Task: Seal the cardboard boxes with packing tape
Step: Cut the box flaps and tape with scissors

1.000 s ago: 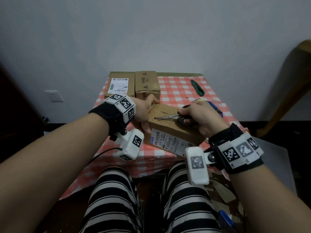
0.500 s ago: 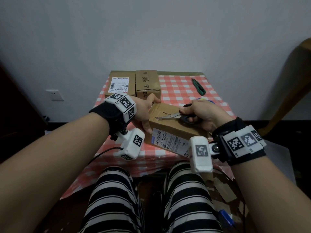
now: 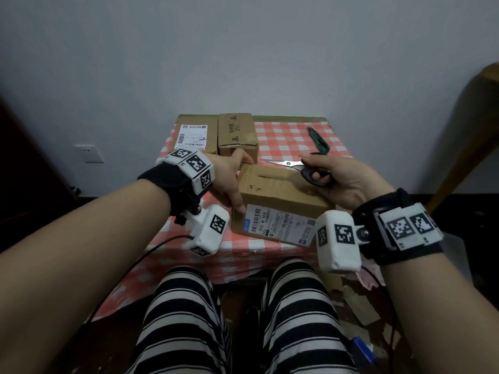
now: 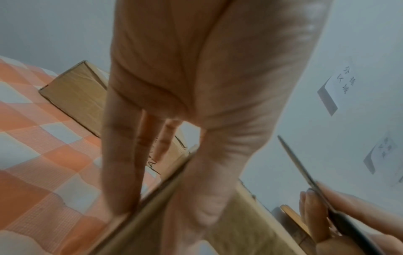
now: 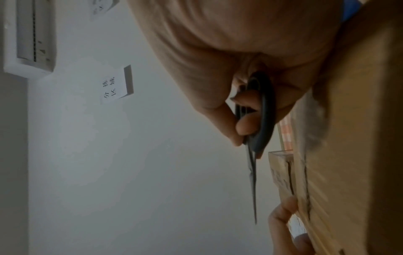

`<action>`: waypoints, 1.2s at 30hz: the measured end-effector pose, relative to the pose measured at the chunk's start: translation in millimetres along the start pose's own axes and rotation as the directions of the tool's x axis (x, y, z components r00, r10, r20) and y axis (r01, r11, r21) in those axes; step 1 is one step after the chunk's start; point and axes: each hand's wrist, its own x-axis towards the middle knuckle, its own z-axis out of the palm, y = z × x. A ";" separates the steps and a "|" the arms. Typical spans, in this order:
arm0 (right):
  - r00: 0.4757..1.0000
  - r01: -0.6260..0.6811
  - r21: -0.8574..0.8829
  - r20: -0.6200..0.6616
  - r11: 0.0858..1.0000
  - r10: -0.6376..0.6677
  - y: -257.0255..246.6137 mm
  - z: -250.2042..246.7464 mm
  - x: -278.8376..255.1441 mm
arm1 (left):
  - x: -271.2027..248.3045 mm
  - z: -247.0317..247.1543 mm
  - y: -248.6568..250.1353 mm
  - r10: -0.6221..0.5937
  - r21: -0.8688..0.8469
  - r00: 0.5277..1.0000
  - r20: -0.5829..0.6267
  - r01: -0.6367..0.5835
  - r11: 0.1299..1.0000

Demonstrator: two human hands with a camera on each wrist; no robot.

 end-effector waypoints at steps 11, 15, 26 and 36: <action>0.998 0.067 -0.056 0.003 0.996 -0.067 5.8 10.1 -6.9 | -15.7 -3.2 -6.7 -0.058 -0.079 0.998 0.013 0.059 0.995; 0.999 0.050 -0.073 0.021 0.996 -0.049 7.9 15.1 -11.6 | -14.2 -11.2 -10.1 -0.045 -0.060 0.999 -0.001 0.045 0.997; 0.995 0.081 -0.165 -0.051 0.983 -0.091 16.0 16.6 -18.2 | -8.4 -9.1 -7.1 -0.045 -0.104 0.996 -0.076 0.037 0.994; 0.994 0.065 -0.228 -0.072 0.972 -0.083 18.2 10.8 -30.3 | -13.7 -0.8 6.1 -0.082 -0.057 0.995 -0.061 0.079 0.995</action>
